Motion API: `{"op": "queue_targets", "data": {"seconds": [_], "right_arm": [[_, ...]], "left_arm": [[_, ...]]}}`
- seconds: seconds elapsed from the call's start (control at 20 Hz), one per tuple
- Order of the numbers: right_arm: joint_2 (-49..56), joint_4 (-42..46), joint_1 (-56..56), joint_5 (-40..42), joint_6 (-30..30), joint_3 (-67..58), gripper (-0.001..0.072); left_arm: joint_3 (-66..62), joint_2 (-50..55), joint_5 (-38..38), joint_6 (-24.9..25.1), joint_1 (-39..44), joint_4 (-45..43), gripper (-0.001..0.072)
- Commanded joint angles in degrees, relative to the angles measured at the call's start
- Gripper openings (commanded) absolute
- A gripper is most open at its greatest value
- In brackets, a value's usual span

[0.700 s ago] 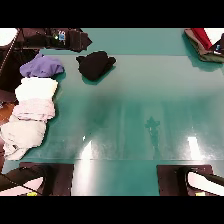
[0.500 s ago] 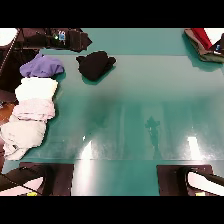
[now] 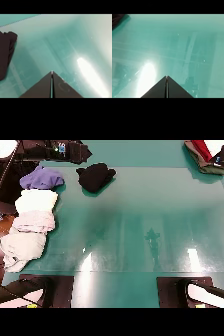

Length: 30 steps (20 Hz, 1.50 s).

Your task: Fold the shirts.

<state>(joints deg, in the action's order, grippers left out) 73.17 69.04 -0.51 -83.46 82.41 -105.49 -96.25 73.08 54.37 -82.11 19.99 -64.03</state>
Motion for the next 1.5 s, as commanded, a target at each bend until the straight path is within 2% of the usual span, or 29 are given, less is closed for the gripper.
{"op": "queue_targets", "data": {"seconds": [0.0,0.05,0.1,0.15,0.25,0.35,0.45,0.6,0.65,0.8,0.95,1.1,1.15,1.3,1.35,1.45], "right_arm": [[-0.02,-0.13,0.04,0.11,0.04,0.00,0.0017],[-0.02,-0.13,0.04,0.13,0.04,0.00,0.0017],[-0.02,-0.13,0.04,0.24,0.04,0.00,0.0017],[-0.02,-0.13,0.04,0.90,0.04,0.00,0.0017],[-0.02,-0.15,0.04,3.02,0.04,0.00,0.0017],[-0.02,-0.74,0.04,3.65,0.04,0.00,0.0017],[-0.04,-2.05,0.04,3.98,0.04,0.00,0.0017],[-0.02,-2.01,0.83,3.82,0.04,0.00,0.0017],[-0.02,-2.01,1.05,3.82,0.04,0.00,0.0017],[-0.02,-1.92,2.21,4.00,0.04,0.00,0.0017],[-0.02,-1.95,2.19,4.00,0.04,0.00,0.0017],[-0.04,-2.10,2.19,4.13,0.04,-0.15,0.0017],[-0.04,-2.03,2.19,4.02,0.02,-0.76,0.0017],[-0.02,-1.99,2.19,5.35,0.02,-5.68,0.0017],[-0.04,-1.99,2.16,6.36,0.02,-7.96,0.0017],[-0.04,-2.03,2.19,8.63,0.02,-12.87,0.0017]], "left_arm": [[0.00,0.02,-2.54,0.11,0.02,-0.28,0.0026],[0.02,0.17,-3.37,1.09,0.02,-2.58,0.0105],[0.02,0.81,-4.04,1.42,0.02,-6.16,0.0419],[0.02,2.05,-3.91,-0.37,-0.20,-10.21,0.0529],[0.02,6.40,-3.37,-1.90,-0.94,-16.59,0.0534],[0.00,13.00,-5.16,-1.92,-3.06,-19.39,0.0534],[0.00,20.46,-9.20,-3.13,-6.54,-18.78,0.0535],[-0.02,29.33,-15.15,-2.73,-10.95,-11.69,0.0537],[-0.04,31.19,-16.70,-1.22,-11.41,-9.94,0.0576],[-0.07,34.93,-20.33,5.55,-11.56,-4.68,0.0576],[-0.07,36.04,-22.71,6.19,-11.56,-1.22,0.0553],[-3.39,35.89,-20.63,6.03,-11.56,0.83,0.0118],[-6.80,35.89,-16.39,6.08,-11.56,1.46,0.0028],[-22.18,35.65,-2.05,6.69,-11.56,2.56,0.0025],[-27.65,35.10,1.73,8.87,-11.56,5.44,0.0025],[-29.38,28.83,2.91,17.11,-11.43,19.30,0.0025]]}}
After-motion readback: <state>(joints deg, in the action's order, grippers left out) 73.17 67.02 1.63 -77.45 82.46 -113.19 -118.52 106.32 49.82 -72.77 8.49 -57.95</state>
